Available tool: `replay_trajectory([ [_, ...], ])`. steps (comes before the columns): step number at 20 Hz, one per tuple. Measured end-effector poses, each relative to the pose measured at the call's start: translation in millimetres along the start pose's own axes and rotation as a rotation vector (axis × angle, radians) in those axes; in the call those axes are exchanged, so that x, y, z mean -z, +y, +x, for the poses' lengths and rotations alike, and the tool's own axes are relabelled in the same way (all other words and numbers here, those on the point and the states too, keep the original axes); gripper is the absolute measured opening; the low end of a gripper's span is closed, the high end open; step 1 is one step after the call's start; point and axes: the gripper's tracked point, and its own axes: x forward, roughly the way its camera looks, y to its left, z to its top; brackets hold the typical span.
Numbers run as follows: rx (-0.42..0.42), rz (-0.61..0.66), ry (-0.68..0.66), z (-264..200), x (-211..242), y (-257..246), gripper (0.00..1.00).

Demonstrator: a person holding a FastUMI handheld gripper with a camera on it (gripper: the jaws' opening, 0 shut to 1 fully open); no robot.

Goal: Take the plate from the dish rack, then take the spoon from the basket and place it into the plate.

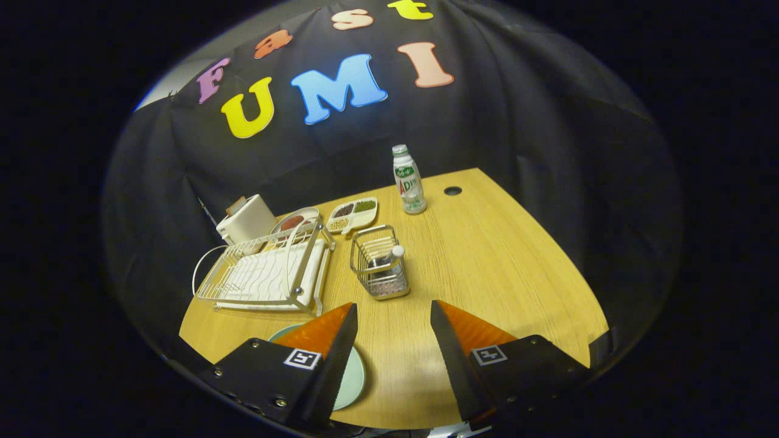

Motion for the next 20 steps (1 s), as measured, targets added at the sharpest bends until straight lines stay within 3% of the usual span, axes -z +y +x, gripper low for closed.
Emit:
replay_trajectory([
  [12,-0.064,-0.271,-0.438,17.7,-93.2,8.1,0.75],
  [20,-0.085,-0.284,-0.428,85.8,-65.8,5.5,0.69],
])
